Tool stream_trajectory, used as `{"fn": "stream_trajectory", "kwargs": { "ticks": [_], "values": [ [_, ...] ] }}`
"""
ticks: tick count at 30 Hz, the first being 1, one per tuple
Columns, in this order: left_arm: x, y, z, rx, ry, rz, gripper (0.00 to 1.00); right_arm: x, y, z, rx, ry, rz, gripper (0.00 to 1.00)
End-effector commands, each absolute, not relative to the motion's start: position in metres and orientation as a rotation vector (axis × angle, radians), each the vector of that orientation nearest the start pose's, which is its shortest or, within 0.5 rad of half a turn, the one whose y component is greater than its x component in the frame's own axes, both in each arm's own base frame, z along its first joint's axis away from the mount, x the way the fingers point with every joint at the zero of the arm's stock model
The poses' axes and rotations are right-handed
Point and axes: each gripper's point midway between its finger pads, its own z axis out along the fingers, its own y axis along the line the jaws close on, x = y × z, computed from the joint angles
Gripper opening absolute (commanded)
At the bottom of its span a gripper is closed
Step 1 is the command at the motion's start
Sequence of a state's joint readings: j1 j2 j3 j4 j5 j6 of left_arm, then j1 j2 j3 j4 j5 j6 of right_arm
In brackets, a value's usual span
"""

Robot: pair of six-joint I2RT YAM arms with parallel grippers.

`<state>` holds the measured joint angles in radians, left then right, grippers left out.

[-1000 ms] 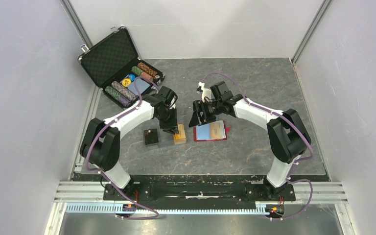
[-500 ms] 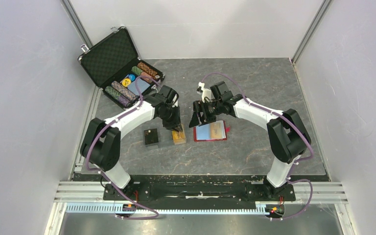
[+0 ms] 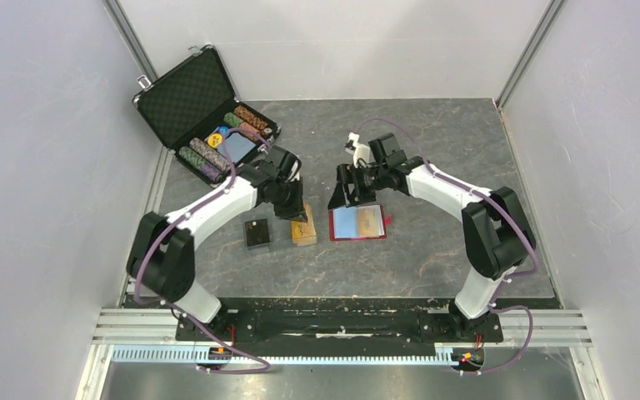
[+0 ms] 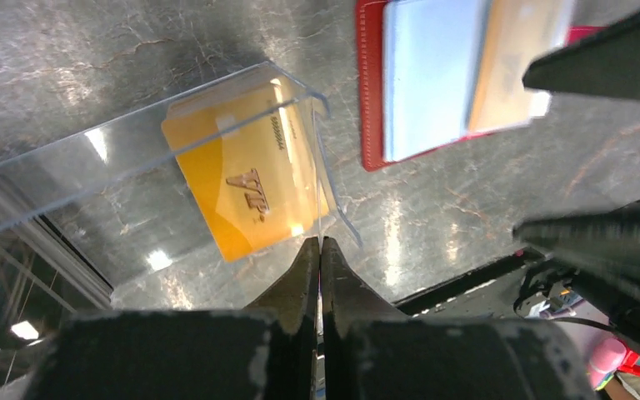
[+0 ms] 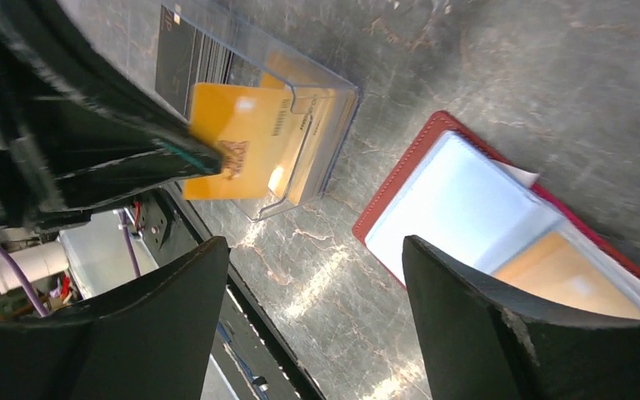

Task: Put the credit cards into the card holder
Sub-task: Pick up the credit card from the storage box, then insert the credit card into the card holder.

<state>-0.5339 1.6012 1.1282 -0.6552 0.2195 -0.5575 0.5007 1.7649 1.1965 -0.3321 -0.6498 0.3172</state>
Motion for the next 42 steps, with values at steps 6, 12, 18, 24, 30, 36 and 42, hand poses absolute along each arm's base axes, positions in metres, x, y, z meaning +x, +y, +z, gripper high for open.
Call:
{"fn": "stream_trajectory", "kwargs": {
  "ticks": [6, 12, 18, 24, 30, 36, 42],
  "values": [
    [0.282, -0.268, 0.192, 0.099, 2.348, -1.026, 0.02, 0.314, 0.256, 0.17, -0.451, 2.276, 1.271, 0.82],
    [0.27, -0.305, 0.242, 0.211, 2.081, -1.424, 0.02, 0.307, 0.246, 0.2, -0.444, 2.152, 1.405, 0.81],
    [0.268, -0.313, 0.252, 0.237, 2.032, -1.511, 0.02, 0.293, 0.251, 0.216, -0.429, 2.052, 1.524, 0.74],
    [0.261, -0.32, 0.252, 0.273, 2.023, -1.602, 0.02, 0.286, 0.256, 0.226, -0.397, 1.976, 1.648, 0.58],
    [0.26, -0.322, 0.247, 0.275, 2.043, -1.613, 0.02, 0.278, 0.26, 0.249, -0.361, 1.842, 1.793, 0.43],
    [0.26, -0.322, 0.242, 0.268, 2.063, -1.617, 0.03, 0.269, 0.264, 0.265, -0.356, 1.755, 1.914, 0.08],
    [0.265, -0.322, 0.235, 0.252, 2.092, -1.581, 0.44, 0.277, 0.266, 0.252, -0.359, 1.814, 1.855, 0.0]
  ]
}}
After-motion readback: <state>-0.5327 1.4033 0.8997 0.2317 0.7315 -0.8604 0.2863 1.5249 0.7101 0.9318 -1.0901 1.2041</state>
